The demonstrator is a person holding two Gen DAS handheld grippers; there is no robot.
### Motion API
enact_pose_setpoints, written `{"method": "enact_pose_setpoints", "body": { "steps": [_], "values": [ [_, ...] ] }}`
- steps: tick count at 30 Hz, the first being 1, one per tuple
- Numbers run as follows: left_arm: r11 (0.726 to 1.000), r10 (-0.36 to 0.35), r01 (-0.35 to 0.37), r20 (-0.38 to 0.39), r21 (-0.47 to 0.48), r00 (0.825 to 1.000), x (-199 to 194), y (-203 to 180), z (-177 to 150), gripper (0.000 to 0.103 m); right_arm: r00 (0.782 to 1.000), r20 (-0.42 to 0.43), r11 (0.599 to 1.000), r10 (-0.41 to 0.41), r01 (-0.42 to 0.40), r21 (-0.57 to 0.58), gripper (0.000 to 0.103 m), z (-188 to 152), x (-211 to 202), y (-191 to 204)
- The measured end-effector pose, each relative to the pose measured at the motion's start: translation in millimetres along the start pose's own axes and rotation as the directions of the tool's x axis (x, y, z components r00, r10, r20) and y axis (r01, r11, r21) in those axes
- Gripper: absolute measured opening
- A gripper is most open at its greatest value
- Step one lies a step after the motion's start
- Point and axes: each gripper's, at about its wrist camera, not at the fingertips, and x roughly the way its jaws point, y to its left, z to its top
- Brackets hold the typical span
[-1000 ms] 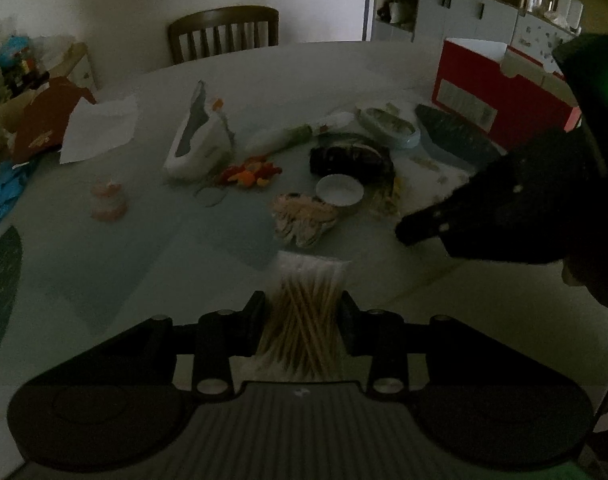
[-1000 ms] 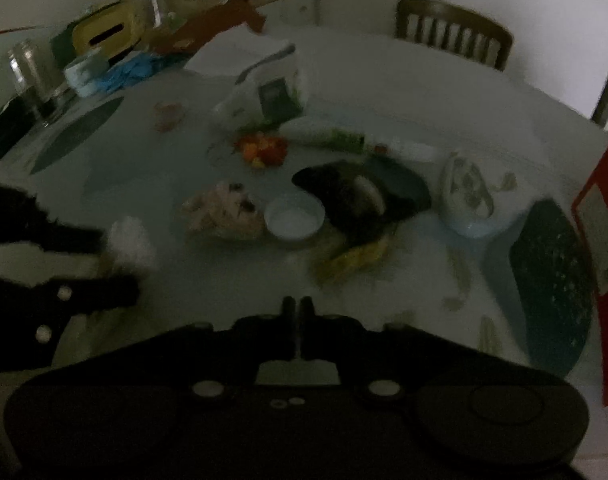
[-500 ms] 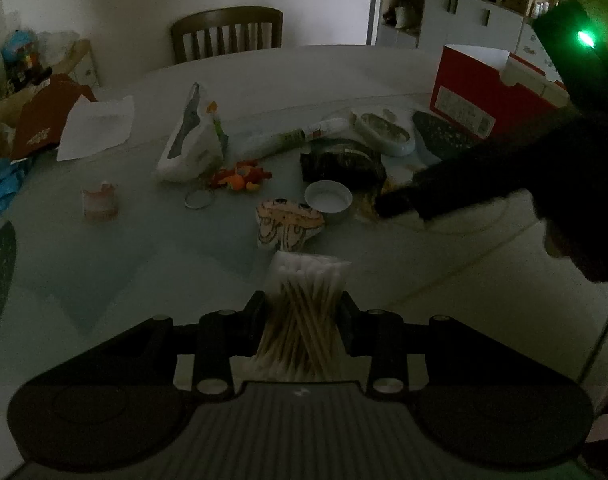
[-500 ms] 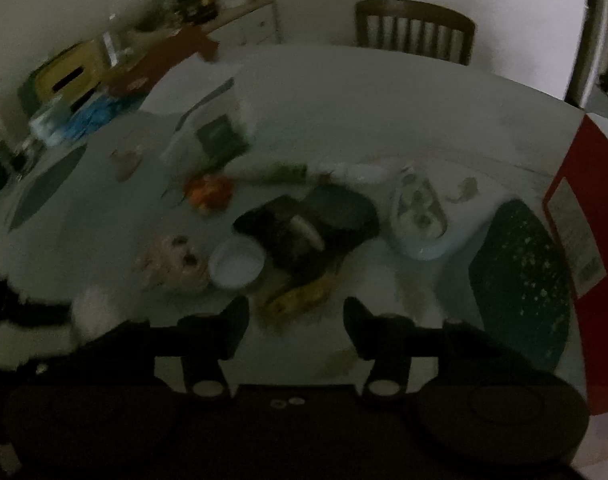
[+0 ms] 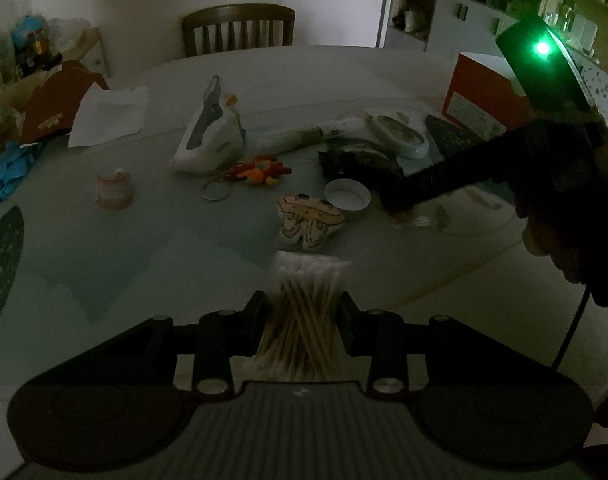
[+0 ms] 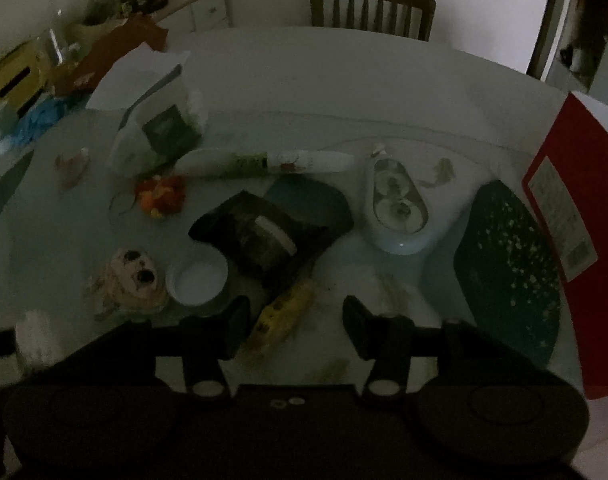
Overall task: Organize objects
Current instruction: 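Grasp the yellow snack bar with the right tool while the left tool holds the swabs, then carry the cotton swabs and snack bar with both tools to the red shoebox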
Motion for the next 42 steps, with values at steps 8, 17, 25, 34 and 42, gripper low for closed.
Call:
{"method": "enact_pose_setpoints", "body": {
  "steps": [8,17,25,34,42],
  "values": [
    [1.0,-0.024,0.024,0.004,0.002,1.0,2,-1,5,0.036,1.0,0.017,0.997,0.001,0.0,-0.074,0.016,-13,-12,6],
    [0.997,-0.081,0.08,0.046,0.024,0.996,-6,-26,35,0.036,0.995,0.091,0.999,0.043,-0.041,-0.024,0.016,-17,-75,-29],
    [0.987,-0.14,0.132,0.083,0.097,0.987,-5,-82,78,0.036,0.988,0.15,0.999,0.03,-0.036,0.039,0.016,-13,-125,-84],
    [0.97,-0.189,0.173,0.08,0.171,0.979,11,-162,134,0.036,0.98,0.198,0.994,-0.004,-0.017,0.104,0.016,-10,-158,-172],
    [0.952,-0.226,0.209,0.052,0.225,0.973,34,-235,184,0.036,0.976,0.21,0.989,-0.051,0.021,0.145,0.016,-7,-161,-249]
  ]
}}
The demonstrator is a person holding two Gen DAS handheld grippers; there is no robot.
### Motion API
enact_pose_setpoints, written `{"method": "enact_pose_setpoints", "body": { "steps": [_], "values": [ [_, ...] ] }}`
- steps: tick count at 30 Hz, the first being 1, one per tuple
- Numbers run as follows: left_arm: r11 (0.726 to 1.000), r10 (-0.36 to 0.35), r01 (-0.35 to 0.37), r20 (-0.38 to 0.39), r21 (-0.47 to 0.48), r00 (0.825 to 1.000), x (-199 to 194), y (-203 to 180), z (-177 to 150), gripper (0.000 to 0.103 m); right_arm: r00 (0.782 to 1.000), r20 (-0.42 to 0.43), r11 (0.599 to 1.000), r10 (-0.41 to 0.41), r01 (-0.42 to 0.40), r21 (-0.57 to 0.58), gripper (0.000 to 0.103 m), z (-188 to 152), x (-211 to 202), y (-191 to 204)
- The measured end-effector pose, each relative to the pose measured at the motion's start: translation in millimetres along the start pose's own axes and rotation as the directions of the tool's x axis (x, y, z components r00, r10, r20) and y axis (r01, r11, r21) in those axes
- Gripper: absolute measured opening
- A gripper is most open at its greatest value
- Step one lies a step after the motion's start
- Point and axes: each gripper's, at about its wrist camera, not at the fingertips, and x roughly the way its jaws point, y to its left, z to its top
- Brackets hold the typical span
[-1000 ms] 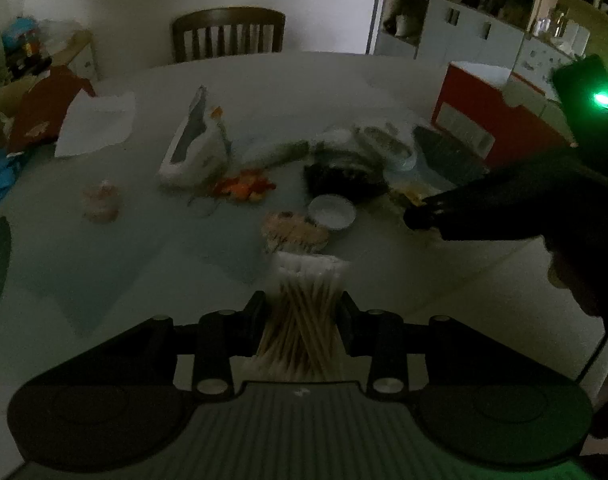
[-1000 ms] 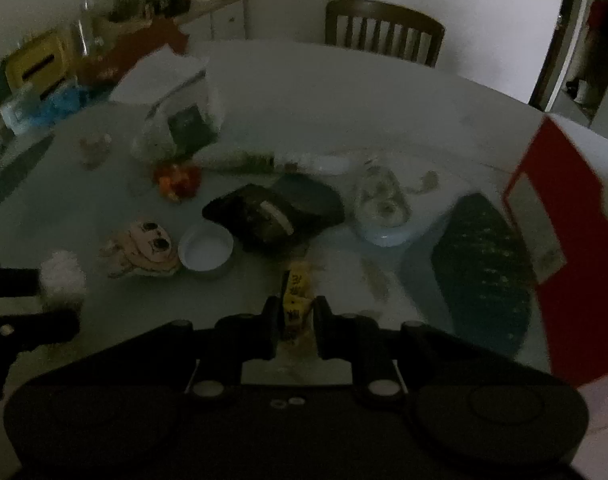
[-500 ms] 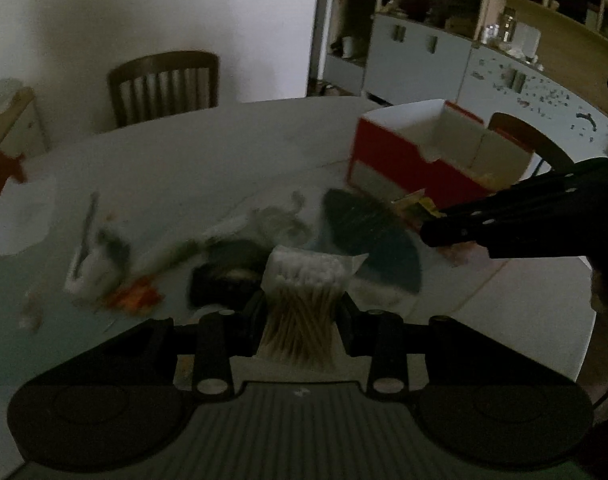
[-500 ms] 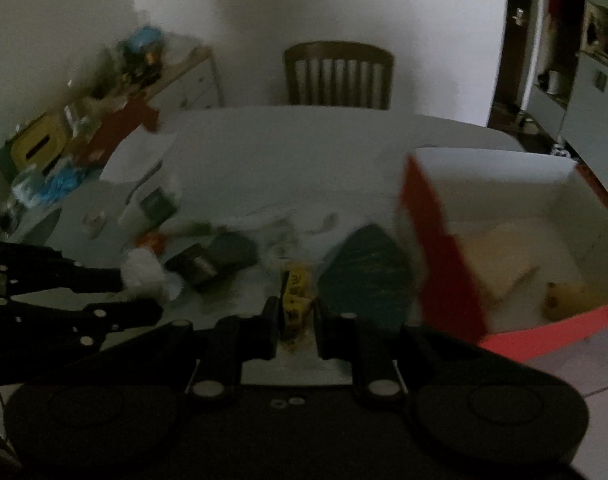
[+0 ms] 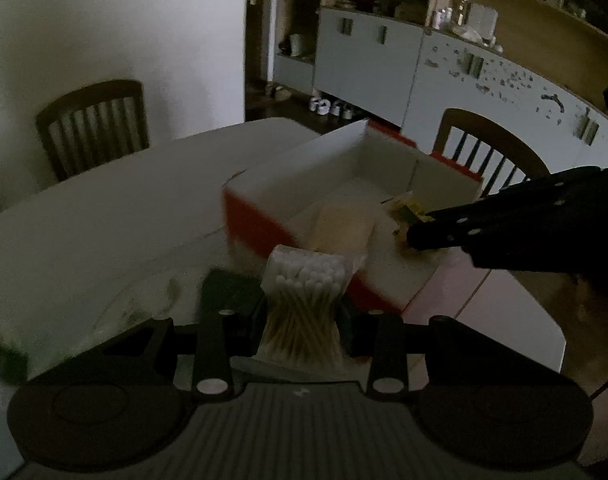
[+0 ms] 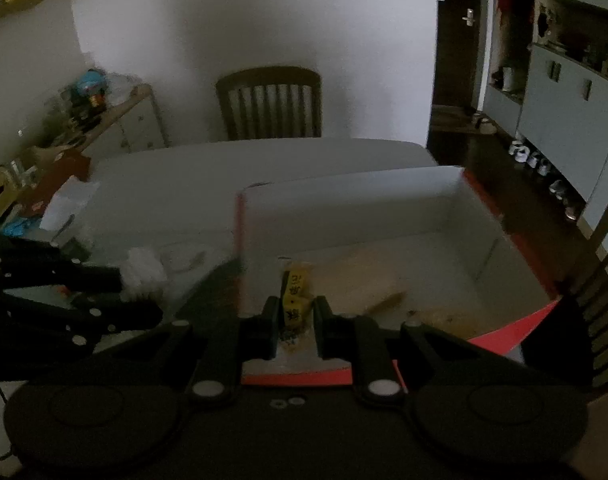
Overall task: Organize objects
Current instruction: 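Carry the cotton swabs and snack bar with both tools to the red shoebox, then open both tools to release the swabs and snack bar into the box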
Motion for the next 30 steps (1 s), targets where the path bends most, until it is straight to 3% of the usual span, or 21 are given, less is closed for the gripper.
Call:
{"method": "enact_pose_setpoints", "body": {
  "steps": [15,22,30],
  "values": [
    [0.995,0.018,-0.006,-0.121,0.102,0.993,83,-70,83,0.036,0.998,-0.055,0.998,-0.017,0.02,0.061,0.016,18,33,-98],
    [0.994,0.056,-0.037,-0.189,0.102,0.98,127,-65,91,0.036,0.991,-0.122,0.998,-0.045,0.05,0.04,0.016,19,67,-117],
    [0.992,0.077,-0.046,-0.275,0.116,0.958,160,-71,76,0.036,0.973,-0.223,0.998,-0.062,0.068,0.019,0.017,9,101,-126]
  ]
}}
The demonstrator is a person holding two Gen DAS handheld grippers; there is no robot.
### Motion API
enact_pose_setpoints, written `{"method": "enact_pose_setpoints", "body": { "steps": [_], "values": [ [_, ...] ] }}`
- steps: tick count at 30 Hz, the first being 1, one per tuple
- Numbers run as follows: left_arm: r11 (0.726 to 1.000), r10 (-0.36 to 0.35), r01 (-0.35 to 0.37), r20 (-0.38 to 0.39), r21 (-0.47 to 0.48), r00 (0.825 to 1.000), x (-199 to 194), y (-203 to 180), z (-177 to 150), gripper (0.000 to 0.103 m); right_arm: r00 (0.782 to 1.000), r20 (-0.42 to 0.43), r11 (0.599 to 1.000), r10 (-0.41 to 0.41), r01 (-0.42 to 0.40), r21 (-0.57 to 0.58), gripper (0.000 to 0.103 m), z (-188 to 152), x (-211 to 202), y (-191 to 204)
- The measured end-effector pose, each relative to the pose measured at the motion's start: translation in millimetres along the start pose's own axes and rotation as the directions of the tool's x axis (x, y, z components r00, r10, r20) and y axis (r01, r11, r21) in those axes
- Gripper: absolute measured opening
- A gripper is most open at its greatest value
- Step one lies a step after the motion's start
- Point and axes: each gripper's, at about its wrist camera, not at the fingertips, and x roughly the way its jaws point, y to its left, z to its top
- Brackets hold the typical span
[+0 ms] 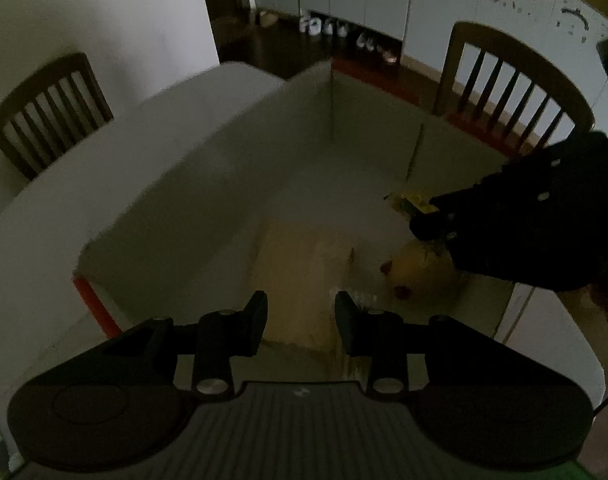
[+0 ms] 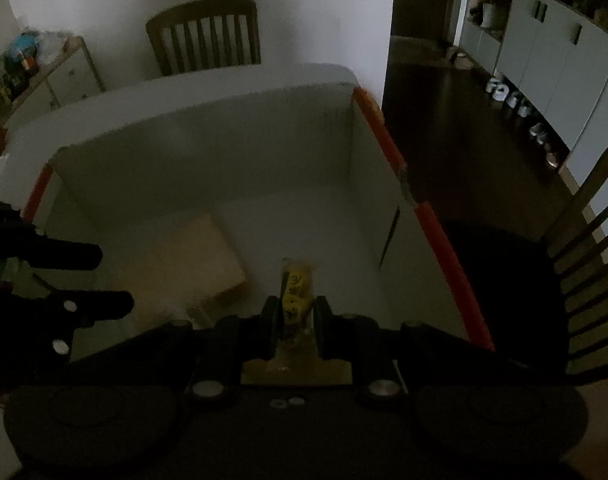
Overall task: Organize objects
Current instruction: 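Open both tools to release the swabs and snack bar into the box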
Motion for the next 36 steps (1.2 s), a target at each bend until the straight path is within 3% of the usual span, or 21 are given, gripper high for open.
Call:
{"method": "enact_pose_setpoints", "body": {
  "steps": [9,20,34,36],
  "values": [
    [1.0,-0.001,0.001,-0.019,-0.007,1.0,5,-1,-10,0.036,1.0,-0.01,1.0,0.015,-0.015,0.0,0.026,-3,-3,-6],
    [0.997,-0.037,0.043,0.081,-0.069,0.996,-32,4,-18,0.041,0.998,0.025,0.998,0.064,-0.064,-0.028,0.031,-7,-39,-1],
    [0.991,-0.05,0.073,0.201,-0.108,0.978,-87,15,-45,0.041,0.991,0.078,0.989,0.108,-0.099,-0.107,0.038,-19,-89,40],
    [0.991,-0.051,0.077,0.214,-0.114,0.975,-94,18,-51,0.052,0.99,0.085,0.988,0.114,-0.105,-0.112,0.042,-21,-94,48]
  ]
}}
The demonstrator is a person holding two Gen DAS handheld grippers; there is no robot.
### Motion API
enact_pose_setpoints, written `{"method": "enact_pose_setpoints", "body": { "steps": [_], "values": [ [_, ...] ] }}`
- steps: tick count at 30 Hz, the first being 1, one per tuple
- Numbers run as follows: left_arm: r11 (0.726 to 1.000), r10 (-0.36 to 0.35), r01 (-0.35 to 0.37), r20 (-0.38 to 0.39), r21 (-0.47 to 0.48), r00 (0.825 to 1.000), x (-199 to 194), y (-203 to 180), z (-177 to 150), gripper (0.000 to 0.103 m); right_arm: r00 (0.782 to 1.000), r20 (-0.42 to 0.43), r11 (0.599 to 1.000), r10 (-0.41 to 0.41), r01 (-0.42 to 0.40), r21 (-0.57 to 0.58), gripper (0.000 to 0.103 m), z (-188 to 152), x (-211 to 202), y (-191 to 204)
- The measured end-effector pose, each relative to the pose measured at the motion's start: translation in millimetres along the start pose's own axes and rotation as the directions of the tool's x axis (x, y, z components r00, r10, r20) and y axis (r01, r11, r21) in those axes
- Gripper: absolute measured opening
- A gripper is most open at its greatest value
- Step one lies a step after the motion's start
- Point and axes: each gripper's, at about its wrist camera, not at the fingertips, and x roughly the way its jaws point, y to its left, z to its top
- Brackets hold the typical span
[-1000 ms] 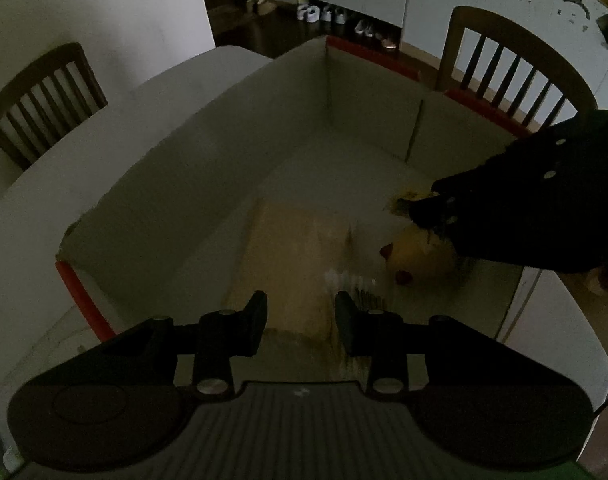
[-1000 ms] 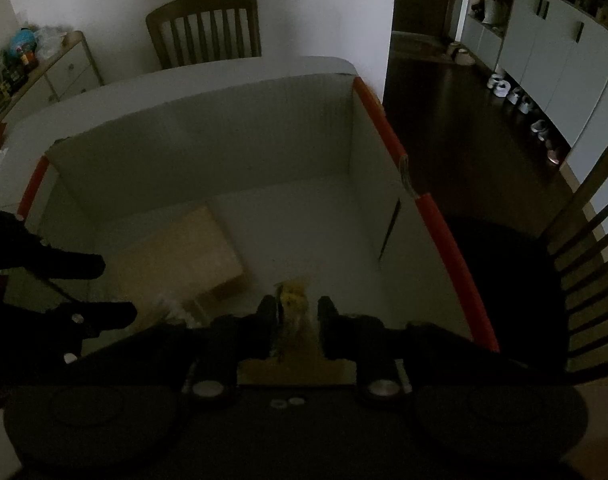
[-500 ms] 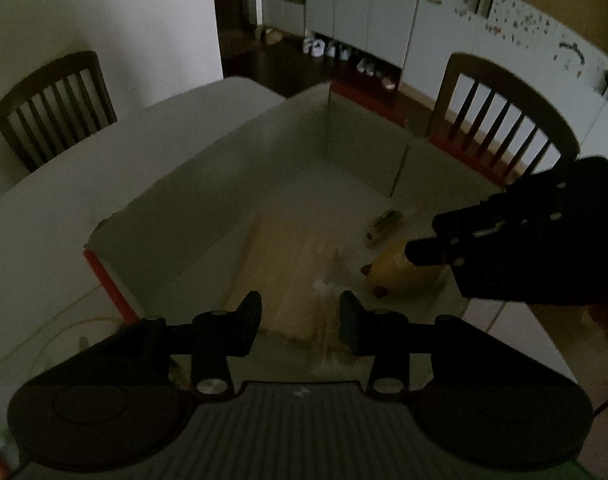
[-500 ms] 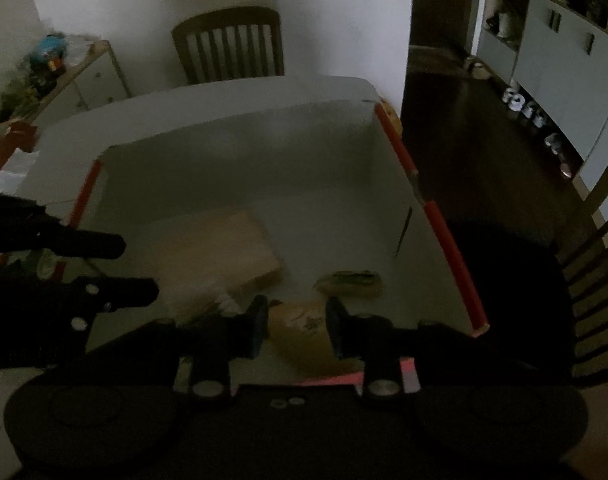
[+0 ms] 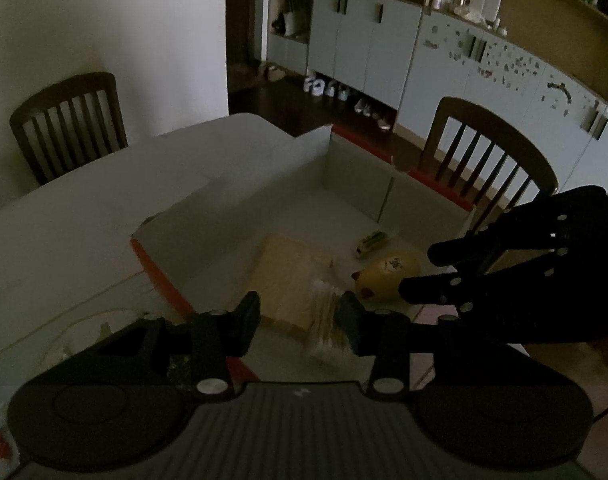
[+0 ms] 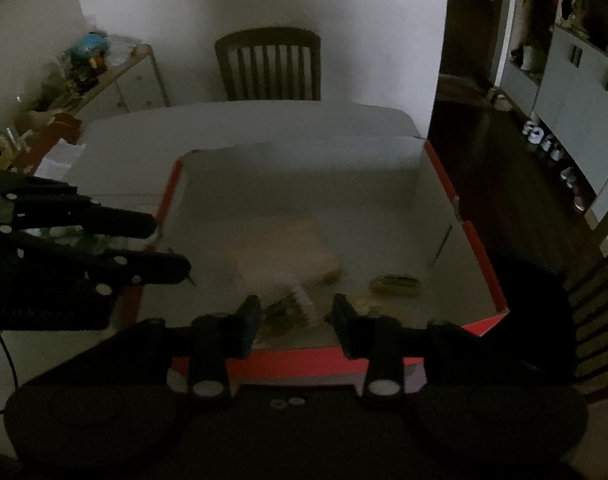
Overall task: Organize objects
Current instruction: 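Open both tools to release the swabs and snack bar into the box, then withdraw both tools from the box back over the table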
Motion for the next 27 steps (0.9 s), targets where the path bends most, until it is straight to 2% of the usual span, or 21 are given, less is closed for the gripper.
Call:
{"method": "enact_pose_setpoints", "body": {
  "steps": [2,5,7,9,12,14,17,19,21,27],
  "values": [
    [1.0,-0.005,0.006,0.021,-0.007,1.0,-10,4,-4,0.057,1.0,0.013,1.0,0.004,-0.004,-0.007,0.051,-1,-5,7],
    [1.0,-0.015,0.015,0.036,-0.013,0.999,-24,10,-12,0.058,0.999,0.036,1.0,0.01,-0.009,-0.012,0.061,-1,-12,20],
    [1.0,-0.014,0.015,0.046,-0.018,0.999,-33,15,-19,0.059,0.999,0.047,1.0,0.016,-0.016,-0.008,0.064,-2,-15,27],
    [1.0,-0.013,0.014,0.052,-0.023,0.999,-41,20,-27,0.065,0.998,0.056,1.0,0.012,-0.011,-0.012,0.066,-2,-17,37],
    [1.0,-0.003,0.005,0.059,-0.027,0.998,-52,30,-38,0.066,0.998,0.065,1.0,0.02,-0.019,-0.015,0.069,-2,-19,52],
    [0.999,0.006,-0.004,0.06,-0.034,0.998,-60,38,-46,0.067,0.997,0.071,1.0,0.027,-0.026,-0.013,0.077,-3,-19,63],
    [0.998,0.012,-0.009,0.062,-0.055,0.998,-73,52,-58,0.071,0.996,0.083,1.0,0.023,-0.022,-0.014,0.083,-4,-18,82],
    [0.998,0.015,-0.01,0.068,-0.065,0.998,-82,63,-67,0.074,0.996,0.083,0.999,0.032,-0.031,-0.011,0.086,-4,-16,94],
    [0.997,0.021,-0.015,0.071,-0.076,0.997,-91,74,-75,0.082,0.996,0.08,0.999,0.038,-0.038,-0.007,0.087,-6,-13,107],
    [0.993,0.04,-0.033,0.066,-0.111,0.997,-112,112,-102,0.086,0.996,0.071,0.998,0.055,-0.055,0.009,0.088,-9,-6,147]
  ]
}}
